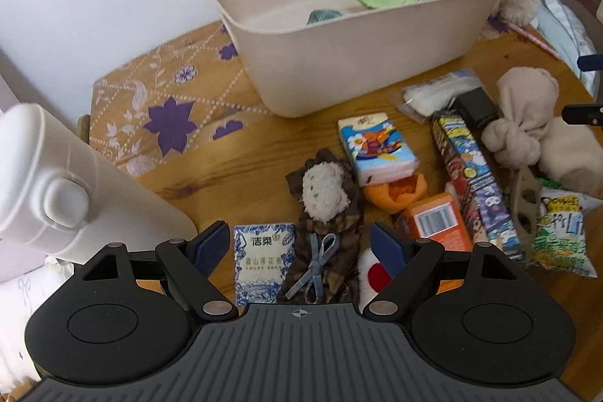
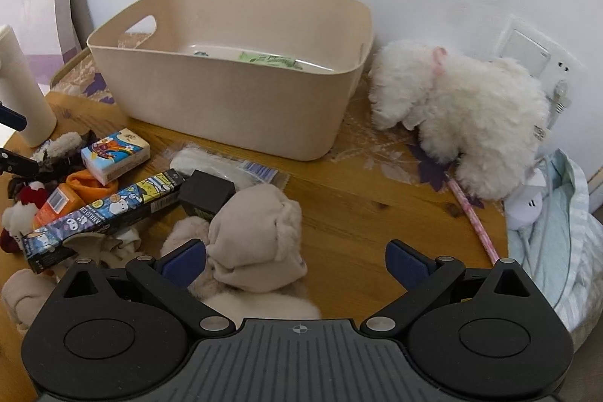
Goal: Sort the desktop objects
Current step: 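Grasp the beige knotted sock with the right tool while the left grasps the brown plush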
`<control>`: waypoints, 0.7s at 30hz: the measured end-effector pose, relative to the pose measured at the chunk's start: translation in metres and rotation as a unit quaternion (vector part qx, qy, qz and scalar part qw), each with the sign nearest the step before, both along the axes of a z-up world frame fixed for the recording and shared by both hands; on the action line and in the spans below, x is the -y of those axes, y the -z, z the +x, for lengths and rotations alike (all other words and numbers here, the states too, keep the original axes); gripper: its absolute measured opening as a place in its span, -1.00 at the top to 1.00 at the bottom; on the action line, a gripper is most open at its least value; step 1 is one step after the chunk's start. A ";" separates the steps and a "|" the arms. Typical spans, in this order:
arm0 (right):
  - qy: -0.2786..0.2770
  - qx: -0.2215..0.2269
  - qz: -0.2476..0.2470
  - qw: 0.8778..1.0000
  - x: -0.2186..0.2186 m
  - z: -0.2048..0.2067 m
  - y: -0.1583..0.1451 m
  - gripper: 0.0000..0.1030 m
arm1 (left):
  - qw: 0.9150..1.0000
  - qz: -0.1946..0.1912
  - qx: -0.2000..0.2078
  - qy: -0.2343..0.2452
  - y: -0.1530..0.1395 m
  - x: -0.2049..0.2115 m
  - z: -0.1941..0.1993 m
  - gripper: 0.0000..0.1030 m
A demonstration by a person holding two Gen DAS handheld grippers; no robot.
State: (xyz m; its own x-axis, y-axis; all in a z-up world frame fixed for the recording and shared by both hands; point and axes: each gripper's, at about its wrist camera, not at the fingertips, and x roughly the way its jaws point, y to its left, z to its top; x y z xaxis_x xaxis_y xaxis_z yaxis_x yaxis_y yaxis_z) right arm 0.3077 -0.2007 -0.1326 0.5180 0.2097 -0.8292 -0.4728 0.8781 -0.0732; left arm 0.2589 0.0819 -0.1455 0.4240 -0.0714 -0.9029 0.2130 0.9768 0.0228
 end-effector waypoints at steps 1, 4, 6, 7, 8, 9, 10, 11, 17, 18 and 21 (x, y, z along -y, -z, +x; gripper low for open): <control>-0.003 -0.001 -0.002 1.000 -0.003 0.002 0.002 -1.00 | 1.000 0.001 -0.003 -0.001 0.002 -0.001 0.001 -0.61; -0.012 -0.004 -0.014 1.000 -0.012 0.008 0.010 -1.00 | 1.000 -0.003 -0.016 -0.002 0.009 -0.001 0.003 -0.61; -0.018 -0.006 -0.022 1.000 -0.017 0.011 0.015 -1.00 | 1.000 -0.005 -0.017 -0.001 0.012 -0.001 0.005 -0.61; -0.020 -0.007 -0.025 0.999 -0.020 0.012 0.018 -1.00 | 1.000 -0.003 -0.017 0.000 0.013 -0.001 0.007 -0.61; -0.022 -0.008 -0.026 0.999 -0.021 0.012 0.020 -1.00 | 1.000 -0.001 -0.018 0.001 0.015 -0.001 0.008 -0.61; -0.024 -0.010 -0.027 0.999 -0.023 0.013 0.022 -1.00 | 1.000 -0.001 -0.019 0.000 0.016 -0.001 0.010 -0.61; -0.025 -0.011 -0.028 0.999 -0.024 0.014 0.024 -1.00 | 1.000 -0.001 -0.021 -0.001 0.017 -0.001 0.012 -0.61; -0.025 -0.012 -0.029 0.999 -0.025 0.015 0.026 -1.00 | 1.000 -0.002 -0.024 -0.001 0.019 -0.001 0.014 -0.61; -0.021 -0.019 -0.023 0.999 -0.026 0.021 0.036 -0.91 | 0.999 0.000 -0.039 0.008 0.033 0.005 0.022 -0.57; -0.021 -0.020 -0.019 0.999 -0.026 0.022 0.036 -0.87 | 0.999 -0.002 -0.039 0.011 0.034 0.007 0.022 -0.53; -0.023 -0.022 -0.011 0.999 -0.027 0.022 0.036 -0.65 | 0.999 -0.004 -0.045 0.018 0.039 0.010 0.025 -0.31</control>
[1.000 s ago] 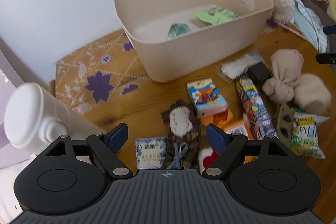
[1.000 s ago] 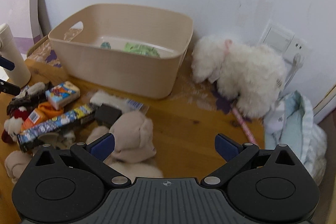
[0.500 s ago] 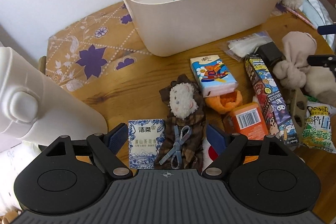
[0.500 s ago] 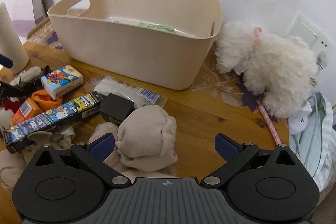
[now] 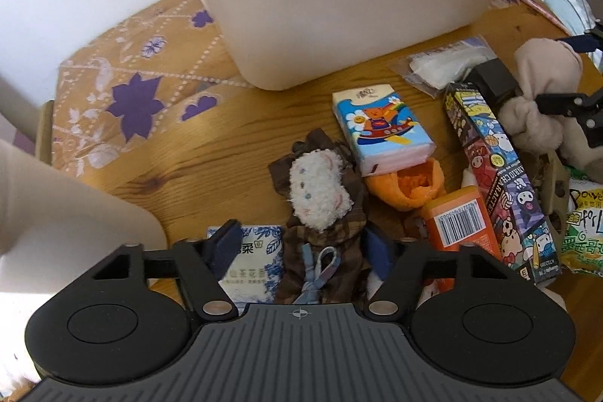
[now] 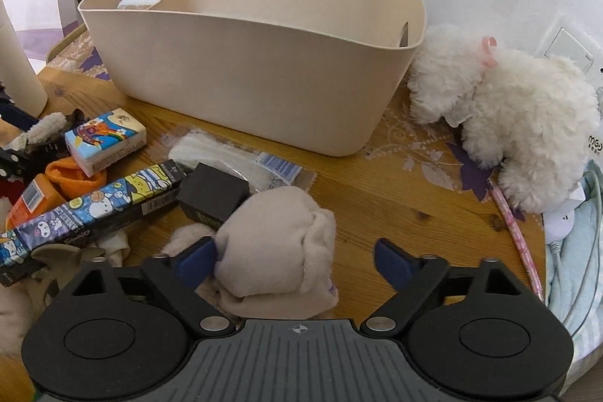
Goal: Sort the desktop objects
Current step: 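Grasp the beige knotted sock with the right tool while the left grasps the brown plush, then carry the sock and brown plush to the basket and release both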
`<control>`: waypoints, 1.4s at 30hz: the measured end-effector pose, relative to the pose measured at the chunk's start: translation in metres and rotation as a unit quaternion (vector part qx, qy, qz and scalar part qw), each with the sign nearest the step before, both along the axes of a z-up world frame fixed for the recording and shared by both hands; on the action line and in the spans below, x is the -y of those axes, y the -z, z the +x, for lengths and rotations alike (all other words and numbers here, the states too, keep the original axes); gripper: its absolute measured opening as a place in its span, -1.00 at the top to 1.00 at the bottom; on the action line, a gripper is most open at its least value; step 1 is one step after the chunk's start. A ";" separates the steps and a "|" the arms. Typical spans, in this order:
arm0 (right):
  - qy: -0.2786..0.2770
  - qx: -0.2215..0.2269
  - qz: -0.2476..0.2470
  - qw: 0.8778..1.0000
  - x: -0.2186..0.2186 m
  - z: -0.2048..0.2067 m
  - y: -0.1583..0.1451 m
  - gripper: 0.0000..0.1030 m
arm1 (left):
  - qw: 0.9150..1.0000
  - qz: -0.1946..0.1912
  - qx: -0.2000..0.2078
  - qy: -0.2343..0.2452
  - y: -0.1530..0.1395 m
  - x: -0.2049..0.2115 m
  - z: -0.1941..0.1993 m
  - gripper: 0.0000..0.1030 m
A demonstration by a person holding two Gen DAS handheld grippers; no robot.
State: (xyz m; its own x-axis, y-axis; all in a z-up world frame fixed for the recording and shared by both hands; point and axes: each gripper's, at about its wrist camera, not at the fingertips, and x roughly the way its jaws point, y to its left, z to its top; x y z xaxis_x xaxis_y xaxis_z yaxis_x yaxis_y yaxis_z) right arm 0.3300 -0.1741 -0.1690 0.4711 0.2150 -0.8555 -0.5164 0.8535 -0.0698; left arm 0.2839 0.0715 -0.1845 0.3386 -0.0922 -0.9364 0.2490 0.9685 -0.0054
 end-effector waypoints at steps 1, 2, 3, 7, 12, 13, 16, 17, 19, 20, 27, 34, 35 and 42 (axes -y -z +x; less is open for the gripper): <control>-0.001 -0.002 0.003 1.000 0.000 0.000 0.000 -0.57 | 1.000 0.002 0.003 0.002 0.001 0.001 0.000 -0.26; -0.003 -0.005 0.006 1.000 -0.001 0.000 0.000 -0.49 | 1.000 0.004 0.005 0.005 0.001 0.002 0.000 -0.20; -0.005 -0.008 0.009 1.000 -0.001 0.000 0.000 -0.42 | 1.000 0.005 0.007 0.006 0.001 0.002 0.000 -0.16; -0.009 -0.015 0.017 1.000 -0.003 -0.002 -0.002 0.15 | 1.000 -0.007 0.008 0.007 -0.002 0.000 -0.001 0.23; -0.010 -0.017 0.020 1.000 -0.003 -0.006 -0.005 0.40 | 1.000 -0.007 0.008 0.012 -0.004 0.002 -0.004 0.37; -0.009 -0.017 0.022 1.000 -0.002 -0.007 -0.005 0.43 | 1.000 -0.010 0.009 0.009 -0.005 0.002 -0.005 0.37; -0.008 -0.017 0.031 0.999 0.003 -0.009 -0.011 0.46 | 1.000 -0.022 0.017 -0.004 -0.009 -0.002 -0.009 0.38; -0.008 -0.014 0.031 0.999 0.004 -0.011 -0.013 0.46 | 1.000 -0.021 0.021 -0.005 -0.011 -0.003 -0.010 0.38; -0.005 -0.009 0.033 0.999 0.008 -0.012 -0.017 0.46 | 0.999 -0.026 0.027 -0.008 -0.017 -0.005 -0.011 0.38; -0.004 -0.006 0.033 0.999 0.009 -0.012 -0.020 0.46 | 0.999 -0.029 0.029 -0.010 -0.020 -0.007 -0.012 0.38; 0.003 0.024 0.040 0.999 0.024 -0.012 -0.046 0.46 | 0.998 -0.043 0.052 -0.016 -0.043 -0.010 -0.015 0.38; 0.003 0.061 0.048 0.997 0.035 -0.009 -0.079 0.46 | 0.996 -0.053 0.077 -0.014 -0.066 -0.007 -0.013 0.38; 0.003 0.066 0.049 0.997 0.036 -0.008 -0.083 0.46 | 0.995 -0.053 0.081 -0.013 -0.070 -0.006 -0.012 0.38; 0.001 0.101 0.053 0.993 0.037 -0.002 -0.112 0.46 | 0.992 -0.062 0.109 -0.008 -0.100 -0.001 0.001 0.38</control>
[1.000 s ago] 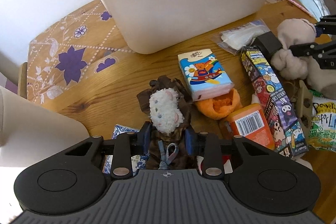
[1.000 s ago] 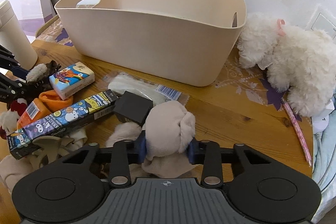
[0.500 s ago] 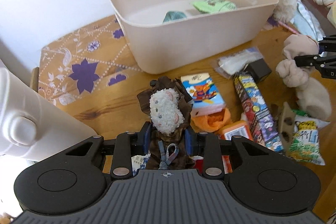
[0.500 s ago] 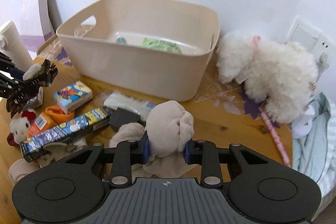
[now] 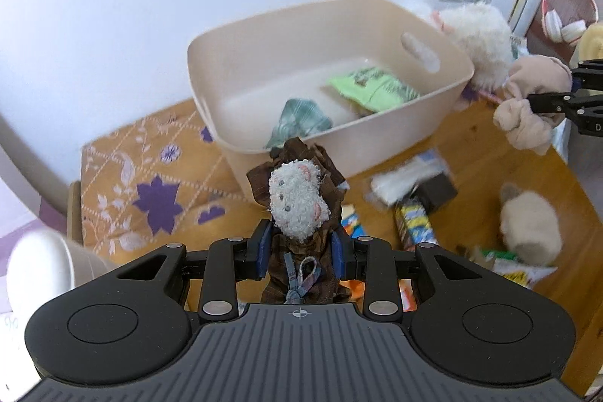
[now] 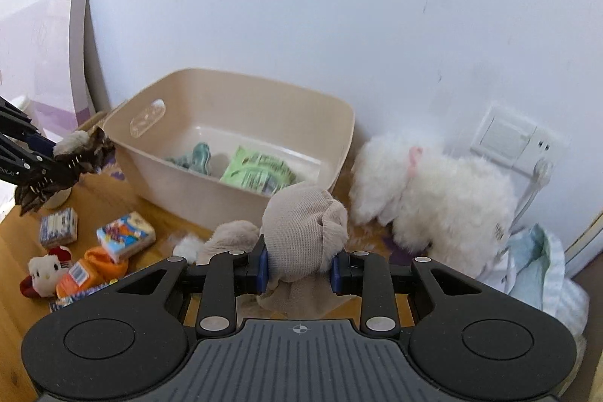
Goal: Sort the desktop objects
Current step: 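Carry the sock and brown plush to the basket and release both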
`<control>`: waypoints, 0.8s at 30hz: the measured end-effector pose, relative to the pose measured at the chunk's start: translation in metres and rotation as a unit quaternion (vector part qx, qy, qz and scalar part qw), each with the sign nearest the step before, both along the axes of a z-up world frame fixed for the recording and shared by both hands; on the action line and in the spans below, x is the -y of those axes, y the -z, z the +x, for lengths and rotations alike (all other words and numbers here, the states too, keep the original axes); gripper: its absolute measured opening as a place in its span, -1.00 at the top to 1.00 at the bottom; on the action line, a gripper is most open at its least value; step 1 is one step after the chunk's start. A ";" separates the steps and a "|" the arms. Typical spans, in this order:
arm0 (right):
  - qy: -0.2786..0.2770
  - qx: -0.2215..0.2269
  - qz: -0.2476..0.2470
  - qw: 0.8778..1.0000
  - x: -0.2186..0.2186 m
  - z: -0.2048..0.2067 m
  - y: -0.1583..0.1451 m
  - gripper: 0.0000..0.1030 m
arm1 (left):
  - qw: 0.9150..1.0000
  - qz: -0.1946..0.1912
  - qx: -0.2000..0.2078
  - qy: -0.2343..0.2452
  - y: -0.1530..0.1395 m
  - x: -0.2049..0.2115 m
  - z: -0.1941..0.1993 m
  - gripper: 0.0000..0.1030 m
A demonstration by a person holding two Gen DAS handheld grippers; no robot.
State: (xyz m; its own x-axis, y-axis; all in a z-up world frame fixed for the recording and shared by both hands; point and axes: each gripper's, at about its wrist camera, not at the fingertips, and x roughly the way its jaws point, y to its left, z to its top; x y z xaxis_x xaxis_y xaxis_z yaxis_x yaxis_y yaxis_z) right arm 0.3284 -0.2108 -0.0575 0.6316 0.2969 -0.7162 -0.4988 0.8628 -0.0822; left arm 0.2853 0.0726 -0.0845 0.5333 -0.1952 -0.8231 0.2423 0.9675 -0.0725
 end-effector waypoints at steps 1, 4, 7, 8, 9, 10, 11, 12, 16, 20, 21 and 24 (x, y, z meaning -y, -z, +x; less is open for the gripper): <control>0.000 0.004 0.001 1.000 0.000 0.002 -0.003 0.46 | 1.000 0.001 0.005 0.002 -0.004 0.002 0.001 0.42; -0.002 0.013 0.008 1.000 -0.001 0.005 -0.012 0.46 | 1.000 -0.012 0.013 0.003 -0.014 0.004 0.003 0.42; -0.004 0.020 0.012 1.000 -0.003 0.007 -0.018 0.46 | 1.000 -0.013 0.021 0.010 -0.021 0.008 0.002 0.43; -0.006 0.022 0.014 1.000 -0.004 0.007 -0.019 0.46 | 1.000 -0.014 0.021 0.011 -0.023 0.008 0.003 0.43; -0.008 0.023 0.015 1.000 -0.006 0.008 -0.021 0.46 | 1.000 -0.017 0.021 0.012 -0.024 0.009 0.003 0.43; -0.010 0.025 0.015 1.000 -0.007 0.008 -0.022 0.46 | 1.000 -0.018 0.022 0.012 -0.025 0.009 0.003 0.43; -0.012 0.027 0.015 0.999 -0.009 0.009 -0.024 0.46 | 0.999 -0.018 0.024 0.012 -0.027 0.008 0.003 0.43; -0.014 0.029 0.014 0.999 -0.010 0.010 -0.026 0.46 | 0.999 -0.019 0.025 0.013 -0.028 0.008 0.003 0.43; -0.019 0.038 0.018 0.999 -0.016 0.016 -0.034 0.46 | 0.999 -0.025 0.034 0.012 -0.038 0.005 0.006 0.43; -0.023 0.045 0.017 0.999 -0.023 0.025 -0.042 0.46 | 0.998 -0.032 0.047 0.005 -0.050 0.002 0.016 0.43; -0.024 0.046 0.016 0.999 -0.025 0.028 -0.043 0.46 | 0.998 -0.030 0.051 0.004 -0.052 0.002 0.019 0.43; -0.025 0.050 0.015 0.998 -0.032 0.036 -0.046 0.46 | 0.998 -0.026 0.060 0.001 -0.058 0.003 0.030 0.43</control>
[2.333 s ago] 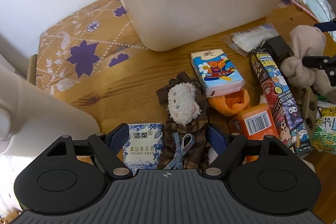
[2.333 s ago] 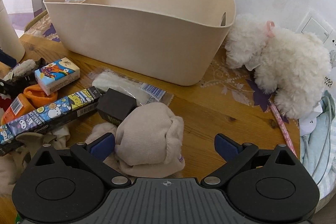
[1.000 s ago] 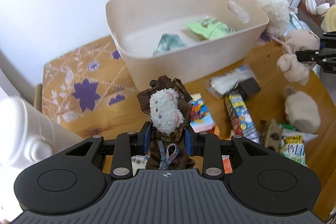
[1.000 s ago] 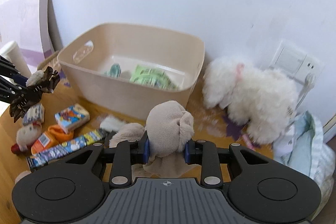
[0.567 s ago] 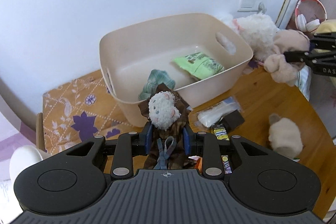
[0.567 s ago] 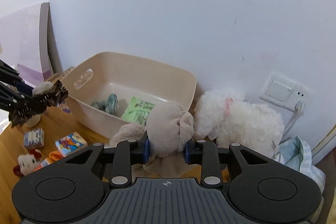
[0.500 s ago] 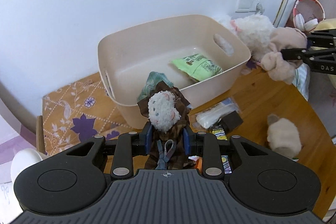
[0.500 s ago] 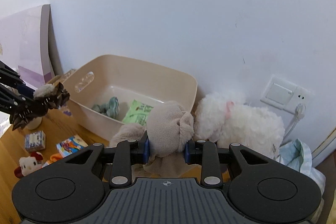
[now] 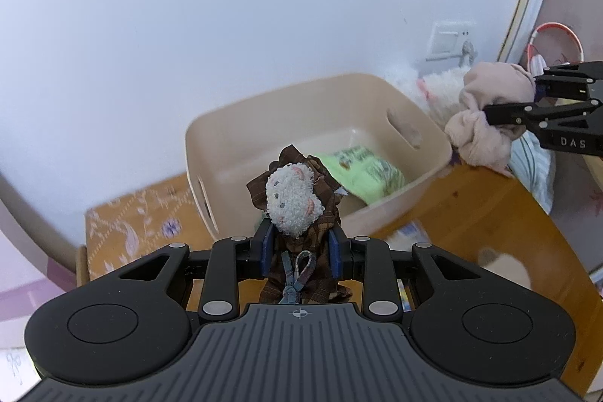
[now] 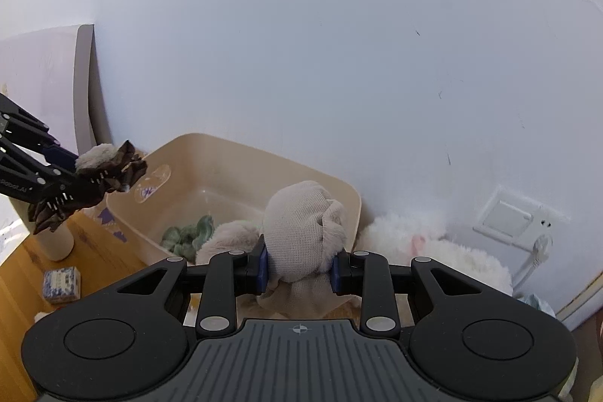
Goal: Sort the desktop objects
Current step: 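Carry the sock and brown plush to the basket and release both, then grasp the white plush with the right tool while the left grasps the white-red plush toy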
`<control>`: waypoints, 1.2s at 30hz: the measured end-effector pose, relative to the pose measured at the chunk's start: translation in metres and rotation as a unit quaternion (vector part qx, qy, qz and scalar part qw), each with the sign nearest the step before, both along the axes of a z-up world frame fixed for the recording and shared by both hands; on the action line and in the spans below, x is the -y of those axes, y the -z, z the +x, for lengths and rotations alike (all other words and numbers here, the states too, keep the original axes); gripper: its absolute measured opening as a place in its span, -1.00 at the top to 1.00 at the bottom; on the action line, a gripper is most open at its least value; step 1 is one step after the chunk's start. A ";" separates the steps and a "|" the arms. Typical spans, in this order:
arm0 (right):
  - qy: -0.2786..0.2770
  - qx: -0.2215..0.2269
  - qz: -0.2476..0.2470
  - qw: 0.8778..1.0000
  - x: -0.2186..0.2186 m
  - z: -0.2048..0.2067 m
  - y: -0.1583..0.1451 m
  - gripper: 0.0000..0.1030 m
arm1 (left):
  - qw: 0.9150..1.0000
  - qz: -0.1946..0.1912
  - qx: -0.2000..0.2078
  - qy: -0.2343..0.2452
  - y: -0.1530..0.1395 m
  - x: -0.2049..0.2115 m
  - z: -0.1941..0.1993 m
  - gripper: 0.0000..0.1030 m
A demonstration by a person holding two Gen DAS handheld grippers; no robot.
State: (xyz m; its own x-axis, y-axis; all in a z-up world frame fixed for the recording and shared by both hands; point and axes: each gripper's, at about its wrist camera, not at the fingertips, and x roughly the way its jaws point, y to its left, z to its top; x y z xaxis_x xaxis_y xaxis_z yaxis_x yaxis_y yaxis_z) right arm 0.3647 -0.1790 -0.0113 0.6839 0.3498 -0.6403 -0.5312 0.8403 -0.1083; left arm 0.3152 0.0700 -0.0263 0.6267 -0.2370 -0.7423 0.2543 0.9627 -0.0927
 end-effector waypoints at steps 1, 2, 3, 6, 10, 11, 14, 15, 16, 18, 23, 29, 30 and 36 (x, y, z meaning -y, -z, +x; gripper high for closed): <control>0.000 0.001 0.001 1.000 -0.003 0.003 -0.001 0.46 | 1.000 -0.001 0.002 -0.002 -0.001 0.000 0.005 0.43; 0.001 0.001 0.001 1.000 -0.006 0.006 -0.001 0.46 | 1.000 -0.004 0.003 -0.004 -0.002 0.000 0.009 0.43; 0.001 0.001 0.001 1.000 -0.008 0.009 0.000 0.46 | 1.000 -0.007 0.003 -0.006 -0.002 0.001 0.013 0.43; -0.003 0.001 -0.005 1.000 -0.016 0.017 0.002 0.46 | 1.000 -0.012 0.004 -0.010 -0.001 0.004 0.024 0.43; -0.005 0.000 -0.013 1.000 -0.028 0.030 0.007 0.46 | 1.000 -0.016 0.003 -0.011 0.002 0.010 0.041 0.43; -0.005 -0.001 -0.015 1.000 -0.031 0.034 0.008 0.46 | 1.000 -0.017 0.003 -0.013 0.003 0.011 0.045 0.43; -0.002 -0.006 -0.022 1.000 -0.039 0.043 0.015 0.46 | 1.000 -0.020 0.001 -0.023 0.008 0.013 0.057 0.43; -0.001 -0.008 -0.026 1.000 -0.042 0.046 0.019 0.46 | 0.999 -0.020 0.000 -0.028 0.010 0.013 0.060 0.43; 0.000 -0.010 -0.028 1.000 -0.044 0.048 0.022 0.46 | 0.999 -0.020 -0.001 -0.035 0.012 0.013 0.064 0.43; 0.003 -0.015 -0.030 0.999 -0.049 0.052 0.029 0.46 | 0.998 -0.029 -0.004 -0.061 0.018 0.010 0.072 0.43; 0.012 -0.031 -0.039 0.999 -0.062 0.060 0.050 0.44 | 0.994 -0.045 -0.018 -0.100 0.031 0.008 0.087 0.43; 0.026 -0.053 -0.038 0.998 -0.069 0.063 0.063 0.04 | 0.992 -0.054 -0.032 -0.109 0.040 0.017 0.094 0.07; 0.027 -0.050 -0.035 0.998 -0.069 0.063 0.063 0.02 | 0.992 -0.049 -0.029 -0.109 0.040 0.018 0.093 -0.05; 0.035 -0.030 -0.026 0.999 -0.056 0.053 0.053 -0.54 | 0.995 -0.032 -0.020 -0.096 0.037 0.024 0.082 -0.38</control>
